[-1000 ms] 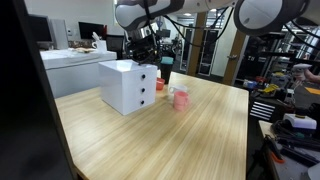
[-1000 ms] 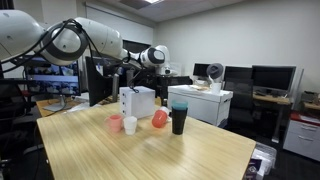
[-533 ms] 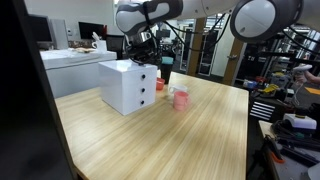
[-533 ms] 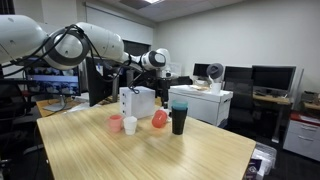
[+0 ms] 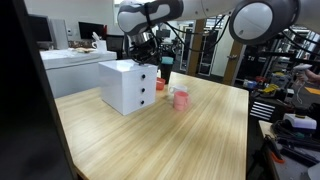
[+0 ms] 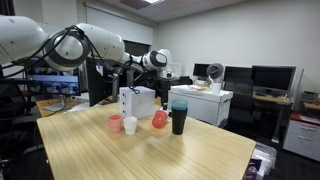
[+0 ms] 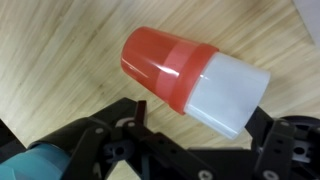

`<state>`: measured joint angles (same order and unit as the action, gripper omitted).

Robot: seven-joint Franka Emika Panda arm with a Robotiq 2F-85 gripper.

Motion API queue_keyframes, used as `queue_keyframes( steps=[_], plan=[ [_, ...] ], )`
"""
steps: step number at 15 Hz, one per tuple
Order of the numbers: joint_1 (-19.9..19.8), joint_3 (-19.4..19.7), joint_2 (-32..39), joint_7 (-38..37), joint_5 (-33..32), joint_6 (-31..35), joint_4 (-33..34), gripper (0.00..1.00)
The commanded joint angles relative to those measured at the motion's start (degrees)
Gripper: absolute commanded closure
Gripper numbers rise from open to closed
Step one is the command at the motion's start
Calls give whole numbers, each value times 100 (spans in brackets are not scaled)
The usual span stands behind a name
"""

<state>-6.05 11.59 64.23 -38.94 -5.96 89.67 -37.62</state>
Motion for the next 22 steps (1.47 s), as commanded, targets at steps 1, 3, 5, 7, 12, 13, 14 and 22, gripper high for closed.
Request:
queue_keyframes(
  steps=[1, 3, 5, 7, 12, 13, 14, 22],
  plan=[
    [-35, 25, 92, -10, 0, -285, 232, 22],
    [-20, 30, 97, 3, -12, -355, 275, 42],
    [-4, 42, 110, 22, -40, -404, 316, 57],
    [8, 52, 120, 23, -51, -421, 350, 70],
    [26, 105, 122, 20, -108, -437, 409, 92],
    [24, 118, 127, 14, -133, -466, 442, 92],
    [23, 129, 130, 12, -145, -501, 468, 91],
    [65, 149, -3, -17, -139, -374, 594, 92]
  ],
)
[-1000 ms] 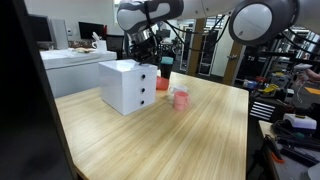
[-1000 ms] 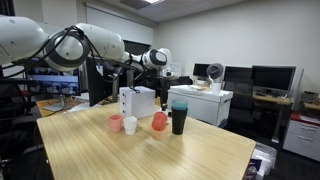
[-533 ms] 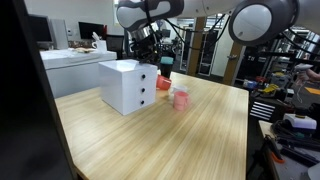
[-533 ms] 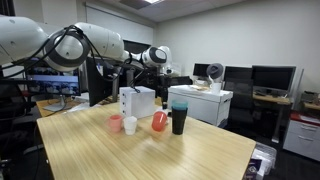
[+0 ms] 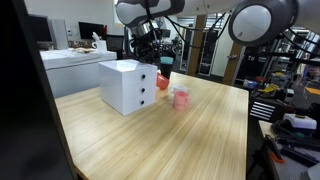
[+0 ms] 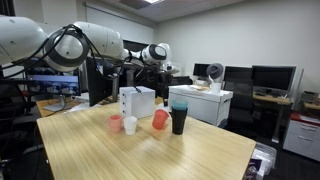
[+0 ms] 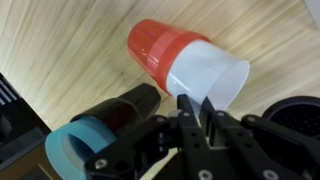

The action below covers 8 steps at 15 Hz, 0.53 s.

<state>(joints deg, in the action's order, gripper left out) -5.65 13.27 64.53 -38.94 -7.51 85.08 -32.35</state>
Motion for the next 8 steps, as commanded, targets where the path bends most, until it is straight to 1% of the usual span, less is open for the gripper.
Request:
queue_keyframes(
  steps=[1, 5, 6, 8],
  plan=[
    [30, -25, -62, -13, 23, 109, 125, 94],
    [39, -46, -114, 17, 38, 199, 448, 94],
    [-52, -98, 259, 62, 9, -117, 1219, 94],
    [-53, -114, 298, 58, -2, -123, 1418, 93]
  ],
)
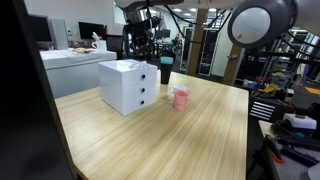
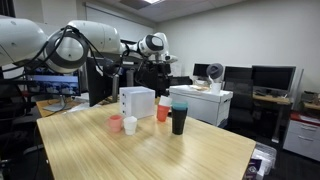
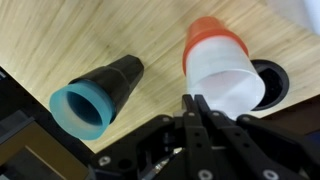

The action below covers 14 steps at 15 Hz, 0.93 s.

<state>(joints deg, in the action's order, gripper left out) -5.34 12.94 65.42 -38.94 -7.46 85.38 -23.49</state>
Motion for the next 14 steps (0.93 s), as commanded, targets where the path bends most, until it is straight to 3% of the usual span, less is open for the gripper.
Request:
queue_keyframes(
  steps=[1, 2, 8, 9, 10, 14],
  plan=[
    [-79, -79, 253, 68, -28, -128, 626, 93],
    [-14, -60, 12, 71, -65, 109, 180, 93],
    [25, -83, 27, 118, -57, 152, 169, 93],
    [21, -97, 9, 110, -38, 116, 167, 68],
    [22, -101, 4, 117, -37, 126, 170, 66],
    [10, -103, -25, 145, -37, 107, 179, 39]
  ],
)
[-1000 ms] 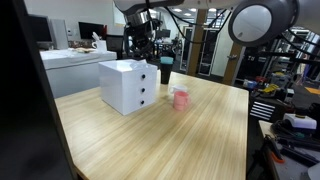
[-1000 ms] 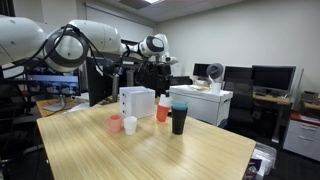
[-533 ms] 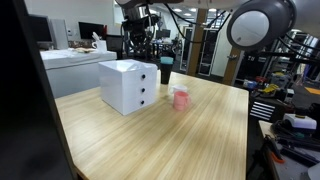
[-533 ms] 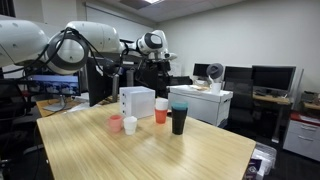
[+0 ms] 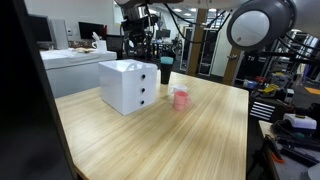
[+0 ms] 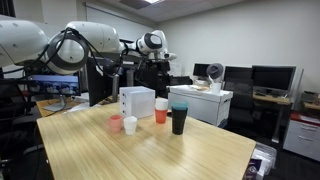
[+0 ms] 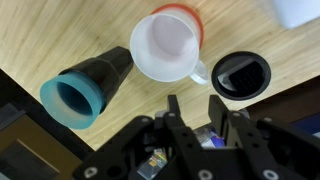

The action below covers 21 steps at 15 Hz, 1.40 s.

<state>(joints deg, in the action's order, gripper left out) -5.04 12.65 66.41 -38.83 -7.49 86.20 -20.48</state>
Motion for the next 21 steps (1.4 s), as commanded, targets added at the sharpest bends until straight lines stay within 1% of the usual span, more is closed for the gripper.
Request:
queue_keyframes(
  steps=[1, 2, 4, 5, 13, 19, 21],
  plan=[
    [-27, -67, -124, 144, -41, 23, -123, 32],
    [-38, -68, -130, 144, -37, 26, -120, 26],
    [-60, -63, -139, 146, -38, 19, -118, 10],
    [-74, -56, -131, 149, -44, 5, -128, 0],
    [-245, -81, -61, 144, 6, -38, -165, 0],
    [-232, -106, -163, 202, 11, -87, -142, 0],
    [-201, -120, -236, 407, -10, -130, -128, 0]
  ],
)
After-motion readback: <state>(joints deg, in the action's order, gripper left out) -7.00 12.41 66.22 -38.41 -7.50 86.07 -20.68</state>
